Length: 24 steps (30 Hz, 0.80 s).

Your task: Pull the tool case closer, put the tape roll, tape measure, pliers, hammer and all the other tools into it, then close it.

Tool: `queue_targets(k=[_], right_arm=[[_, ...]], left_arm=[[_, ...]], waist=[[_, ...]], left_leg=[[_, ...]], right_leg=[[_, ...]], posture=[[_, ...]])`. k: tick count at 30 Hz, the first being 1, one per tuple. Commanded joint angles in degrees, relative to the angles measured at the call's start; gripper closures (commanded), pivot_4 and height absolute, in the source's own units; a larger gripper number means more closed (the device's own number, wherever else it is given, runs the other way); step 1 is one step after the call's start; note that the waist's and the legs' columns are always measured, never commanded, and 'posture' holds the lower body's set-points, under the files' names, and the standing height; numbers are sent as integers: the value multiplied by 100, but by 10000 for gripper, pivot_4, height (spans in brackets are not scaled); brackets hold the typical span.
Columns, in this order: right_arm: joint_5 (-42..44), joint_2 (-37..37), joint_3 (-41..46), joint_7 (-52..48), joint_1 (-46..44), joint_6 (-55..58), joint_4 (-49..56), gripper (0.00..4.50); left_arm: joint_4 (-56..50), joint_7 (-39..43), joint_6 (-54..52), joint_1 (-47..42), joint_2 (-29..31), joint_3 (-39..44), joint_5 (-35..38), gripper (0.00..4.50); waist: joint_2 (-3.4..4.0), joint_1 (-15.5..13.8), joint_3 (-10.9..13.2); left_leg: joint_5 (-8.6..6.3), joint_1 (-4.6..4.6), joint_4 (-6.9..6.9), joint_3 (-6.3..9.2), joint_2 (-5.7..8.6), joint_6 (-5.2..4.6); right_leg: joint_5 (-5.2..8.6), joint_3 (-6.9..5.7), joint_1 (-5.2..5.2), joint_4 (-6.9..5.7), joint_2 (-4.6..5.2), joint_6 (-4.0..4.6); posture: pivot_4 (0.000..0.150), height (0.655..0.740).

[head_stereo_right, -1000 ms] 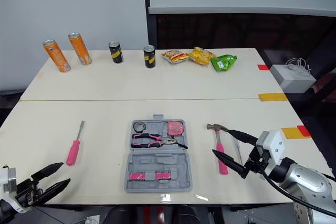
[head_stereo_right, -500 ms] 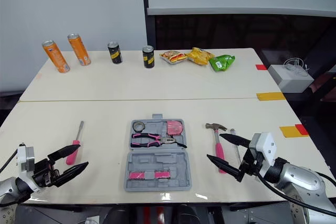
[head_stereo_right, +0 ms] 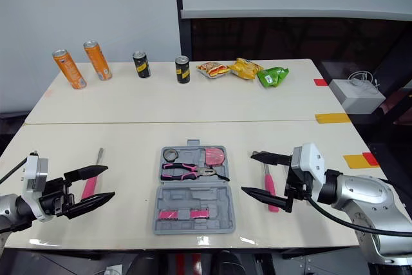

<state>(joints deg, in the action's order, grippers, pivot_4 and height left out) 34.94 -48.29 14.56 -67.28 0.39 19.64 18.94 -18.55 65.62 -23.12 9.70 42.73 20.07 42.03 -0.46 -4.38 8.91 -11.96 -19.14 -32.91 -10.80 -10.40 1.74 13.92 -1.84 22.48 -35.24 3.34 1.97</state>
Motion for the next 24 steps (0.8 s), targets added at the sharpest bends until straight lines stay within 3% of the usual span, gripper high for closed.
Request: queue_targets(k=[1, 6, 10, 15, 19, 24], right_arm=[[109, -217, 1, -41, -250, 220, 37, 0], [-66, -399, 174, 301, -354, 545, -192, 0], [-772, -648, 322, 712, 63, 425, -369, 0], [-1481, -1063, 136, 1352, 148, 1171, -973, 0], [-1166, -329, 415, 2251, -84, 1895, -852, 0], [-1471, 738, 522, 3423, 114, 1833, -473, 0]], left_arm=[[-386, 26, -147, -36, 159, 67, 203, 270], [-671, 128, -227, -55, 197, 38, 381, 270], [-773, 372, -250, -155, 290, -108, 453, 270], [-644, 530, -115, -430, 274, -499, 251, 270], [-580, 455, -77, -703, 188, -760, 158, 270], [-727, 323, -147, -1000, 92, -1005, 162, 270]], waist=[[0, -1, 0], [0, -8, 0], [2, -35, 1], [3, -8, 2], [2, 27, 3], [27, 3, -7]], left_leg=[[0, -3, -3, 0, 0, 0], [-2, -12, -12, 1, -1, -2], [-2, -15, -13, 4, -1, -2], [-2, -14, -21, 0, 2, -1], [-2, -8, -20, -1, -6, -1], [0, -17, -24, -4, -10, 2]], right_leg=[[0, 0, 1, 1, 0, 0], [0, 0, 6, 1, 0, 0], [0, -2, 7, 0, 0, 0], [-3, 4, 6, -1, 2, 3], [-3, 4, 5, -17, -5, 5], [1, 7, 27, -41, -9, 10]], posture=[[1500, 7400], [1500, 7400], [1500, 7400], [1500, 7400], [1500, 7400], [1500, 7400]])
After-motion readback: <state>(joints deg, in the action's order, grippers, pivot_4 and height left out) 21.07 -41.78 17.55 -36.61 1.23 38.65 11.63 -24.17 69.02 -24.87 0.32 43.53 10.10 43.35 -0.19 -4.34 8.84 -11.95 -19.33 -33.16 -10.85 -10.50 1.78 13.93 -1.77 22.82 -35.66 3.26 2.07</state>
